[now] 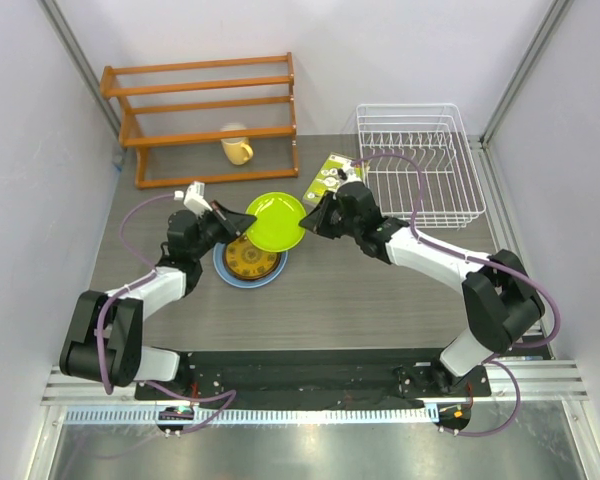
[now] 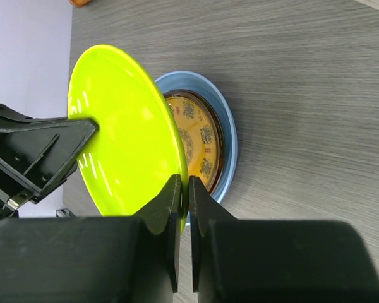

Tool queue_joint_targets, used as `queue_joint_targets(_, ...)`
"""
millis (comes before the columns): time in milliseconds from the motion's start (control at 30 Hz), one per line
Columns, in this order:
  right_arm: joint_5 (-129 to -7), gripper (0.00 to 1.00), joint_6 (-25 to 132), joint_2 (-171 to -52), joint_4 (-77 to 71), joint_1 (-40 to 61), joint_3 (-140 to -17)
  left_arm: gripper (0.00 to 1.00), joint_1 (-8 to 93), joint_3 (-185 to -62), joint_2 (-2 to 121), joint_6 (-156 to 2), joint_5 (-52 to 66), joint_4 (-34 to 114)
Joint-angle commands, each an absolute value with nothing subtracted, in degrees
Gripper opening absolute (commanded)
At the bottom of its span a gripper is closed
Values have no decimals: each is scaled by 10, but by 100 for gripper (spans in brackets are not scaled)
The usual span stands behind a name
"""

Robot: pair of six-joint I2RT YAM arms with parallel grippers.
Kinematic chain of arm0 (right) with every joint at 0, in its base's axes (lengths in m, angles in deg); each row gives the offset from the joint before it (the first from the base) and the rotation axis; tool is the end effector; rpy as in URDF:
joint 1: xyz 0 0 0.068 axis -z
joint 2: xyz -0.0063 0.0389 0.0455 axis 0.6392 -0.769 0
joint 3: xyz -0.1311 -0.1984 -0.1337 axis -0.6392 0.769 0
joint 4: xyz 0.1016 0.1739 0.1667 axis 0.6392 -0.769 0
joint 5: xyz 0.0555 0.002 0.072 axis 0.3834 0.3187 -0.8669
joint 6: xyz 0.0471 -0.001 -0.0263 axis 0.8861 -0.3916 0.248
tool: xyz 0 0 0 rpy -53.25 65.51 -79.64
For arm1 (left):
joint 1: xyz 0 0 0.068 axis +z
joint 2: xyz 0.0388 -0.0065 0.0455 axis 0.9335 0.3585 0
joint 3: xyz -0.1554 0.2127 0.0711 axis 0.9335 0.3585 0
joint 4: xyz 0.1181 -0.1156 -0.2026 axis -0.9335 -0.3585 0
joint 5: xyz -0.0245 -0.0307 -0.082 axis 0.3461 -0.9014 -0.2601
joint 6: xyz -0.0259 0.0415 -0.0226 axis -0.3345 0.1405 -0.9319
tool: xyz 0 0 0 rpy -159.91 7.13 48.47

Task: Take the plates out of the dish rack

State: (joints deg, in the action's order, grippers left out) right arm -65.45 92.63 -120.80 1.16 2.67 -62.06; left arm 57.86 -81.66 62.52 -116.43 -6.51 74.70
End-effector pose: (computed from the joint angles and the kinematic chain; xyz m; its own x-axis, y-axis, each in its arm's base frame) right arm 0.2848 0.2192 0.2513 -0.7361 0.3427 -0.5838 -0.1947 0.7188 0.6674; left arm 0.2713 -0.0668 0.2089 -0.5349 -0.6266 -0.5668 0.1918 0.5633 -0.8037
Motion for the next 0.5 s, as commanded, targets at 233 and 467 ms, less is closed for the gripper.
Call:
queue_joint_targets(233,-640,53,898,-1189,8,27,-646,0,579,-830,562,-1080,24,597)
queue_joint_targets(467,-632,54,876,-1184,-14,40,-637,0,582,-806,535,-1059,73,554)
